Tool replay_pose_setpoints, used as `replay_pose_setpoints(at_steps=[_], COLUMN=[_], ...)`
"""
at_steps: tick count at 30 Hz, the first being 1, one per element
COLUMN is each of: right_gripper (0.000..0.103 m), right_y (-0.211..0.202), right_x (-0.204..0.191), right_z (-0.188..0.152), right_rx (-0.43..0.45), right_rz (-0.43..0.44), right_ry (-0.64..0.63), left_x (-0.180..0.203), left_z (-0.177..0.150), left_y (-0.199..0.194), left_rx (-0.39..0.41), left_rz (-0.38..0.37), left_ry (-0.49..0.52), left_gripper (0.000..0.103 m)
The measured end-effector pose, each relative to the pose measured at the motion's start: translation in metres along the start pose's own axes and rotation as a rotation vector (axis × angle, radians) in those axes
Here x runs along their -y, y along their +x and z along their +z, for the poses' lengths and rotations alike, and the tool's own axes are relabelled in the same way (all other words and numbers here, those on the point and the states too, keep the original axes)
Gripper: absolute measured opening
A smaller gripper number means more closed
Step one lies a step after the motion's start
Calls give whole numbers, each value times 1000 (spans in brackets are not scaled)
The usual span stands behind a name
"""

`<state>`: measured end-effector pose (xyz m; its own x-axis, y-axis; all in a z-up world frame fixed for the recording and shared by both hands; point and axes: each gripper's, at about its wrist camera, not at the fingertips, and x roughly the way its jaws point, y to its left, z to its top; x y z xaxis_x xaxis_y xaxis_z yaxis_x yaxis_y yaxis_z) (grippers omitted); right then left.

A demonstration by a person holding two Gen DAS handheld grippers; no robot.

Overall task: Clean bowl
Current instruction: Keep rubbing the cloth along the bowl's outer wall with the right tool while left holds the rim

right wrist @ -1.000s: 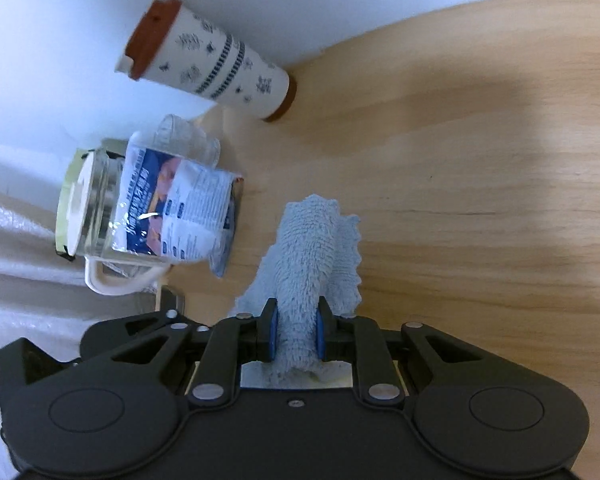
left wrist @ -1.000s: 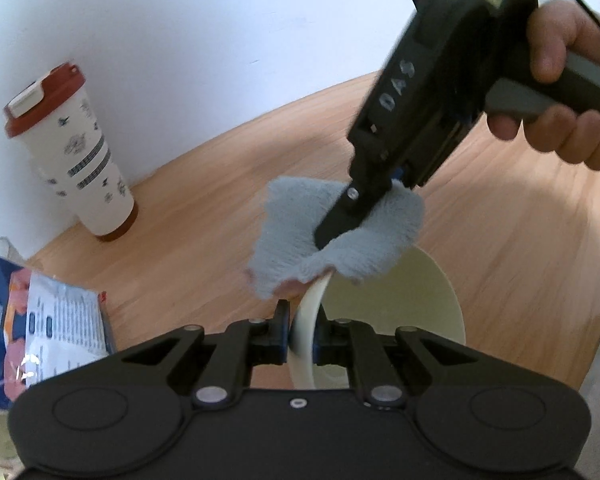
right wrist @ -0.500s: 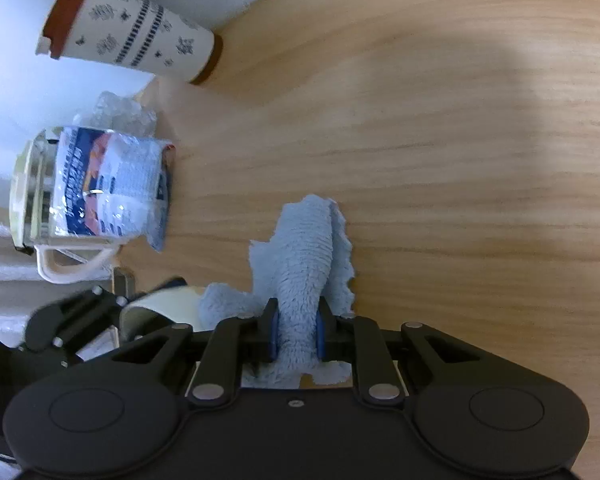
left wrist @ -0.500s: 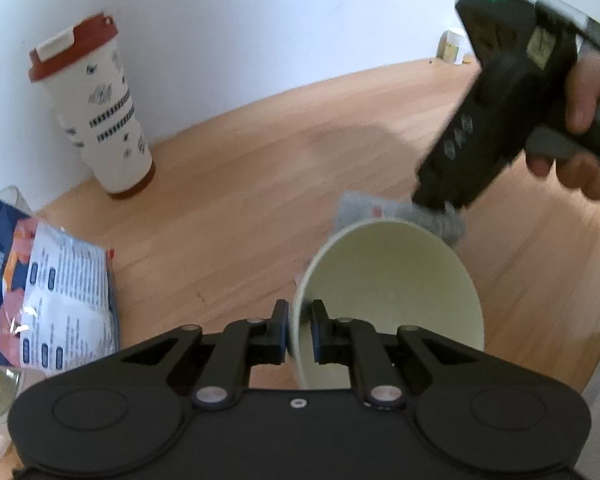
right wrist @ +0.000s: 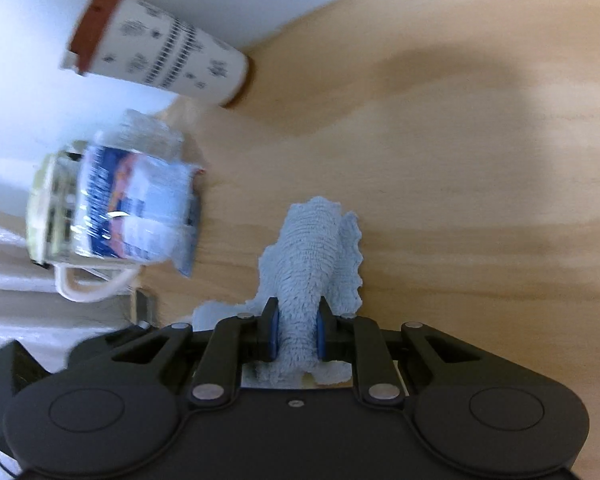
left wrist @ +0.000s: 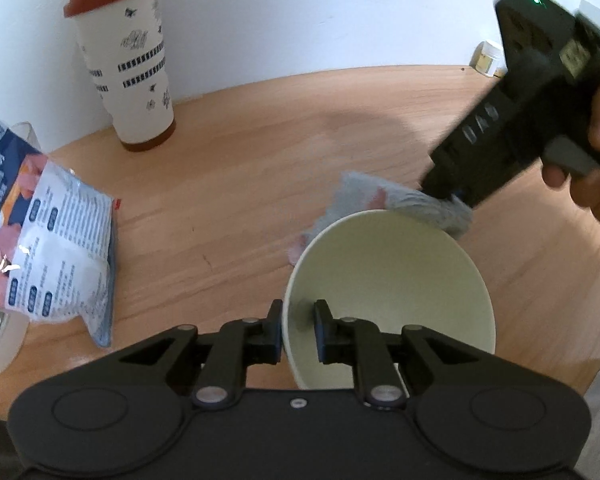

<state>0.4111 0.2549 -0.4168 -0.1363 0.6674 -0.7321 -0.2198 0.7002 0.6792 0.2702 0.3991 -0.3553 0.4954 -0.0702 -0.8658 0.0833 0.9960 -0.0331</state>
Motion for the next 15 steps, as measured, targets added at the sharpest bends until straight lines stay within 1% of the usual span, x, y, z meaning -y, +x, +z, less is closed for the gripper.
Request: replay_pose_setpoints(at_steps=[2,5,7,8,12,15], right_gripper=[20,20,20,20,20,20], right_y=[-1,-7,-12,-13,-16,-15], right_x=[6,9,6,4,-3,-8], right_z=[-6,-16,-23,-27,-40,-51], right_rx=[-15,-31,-54,-64,-99,-126], right_rz=[-10,-31,-44,-45,-52,-57], right_ry=[3,-40,-90,-113,-196,-248], left_x=[-1,-6,-8,-10,-17,-20], left_z=[0,2,3,3,5,4], left_y=[0,5,6,7,12,15], left_rx=[-12,-24,-38,-47,-108,-131], left_rz=[-3,-10,-15,-16,-29,-39], left_ry=[-21,-46,-82,-102,-249,-301], left_gripper=[16,16,16,16,15,16])
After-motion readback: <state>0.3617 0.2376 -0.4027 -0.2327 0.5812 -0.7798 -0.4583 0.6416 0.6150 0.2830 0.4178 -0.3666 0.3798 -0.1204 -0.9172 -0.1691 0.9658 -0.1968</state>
